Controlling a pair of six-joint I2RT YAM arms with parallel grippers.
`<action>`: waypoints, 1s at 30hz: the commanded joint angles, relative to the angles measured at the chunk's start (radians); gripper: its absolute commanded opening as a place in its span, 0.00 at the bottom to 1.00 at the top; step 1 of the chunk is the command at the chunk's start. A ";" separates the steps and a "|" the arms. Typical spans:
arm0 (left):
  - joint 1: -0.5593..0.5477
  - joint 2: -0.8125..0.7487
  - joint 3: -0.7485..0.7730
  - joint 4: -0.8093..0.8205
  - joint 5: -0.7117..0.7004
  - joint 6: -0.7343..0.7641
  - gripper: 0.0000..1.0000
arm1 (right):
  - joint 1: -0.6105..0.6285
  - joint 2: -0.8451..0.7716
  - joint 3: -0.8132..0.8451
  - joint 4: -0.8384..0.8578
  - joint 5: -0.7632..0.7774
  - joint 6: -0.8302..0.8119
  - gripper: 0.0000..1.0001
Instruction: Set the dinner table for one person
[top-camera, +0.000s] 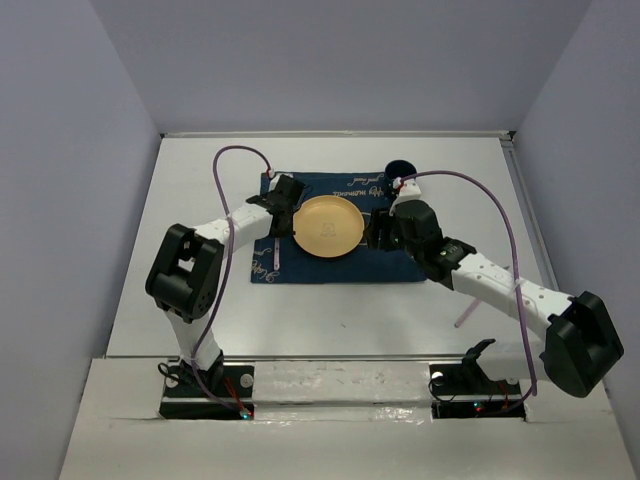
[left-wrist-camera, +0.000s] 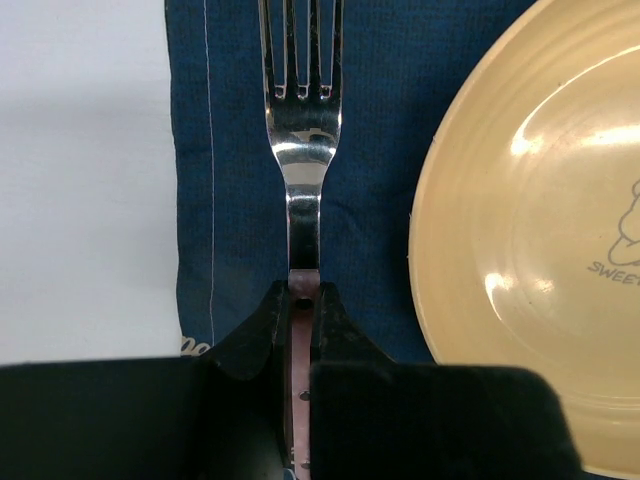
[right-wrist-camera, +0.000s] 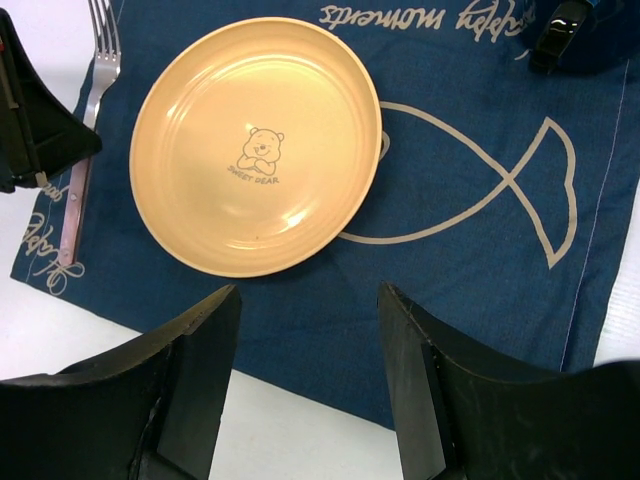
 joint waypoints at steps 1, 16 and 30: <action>0.001 -0.002 0.067 0.042 -0.034 0.020 0.00 | 0.006 0.007 0.003 0.067 0.006 -0.003 0.63; 0.009 0.071 0.129 0.034 -0.051 0.055 0.00 | 0.006 0.007 0.000 0.067 0.006 -0.004 0.63; 0.032 0.108 0.135 0.063 -0.030 0.057 0.00 | -0.004 0.010 0.001 0.067 0.003 -0.007 0.62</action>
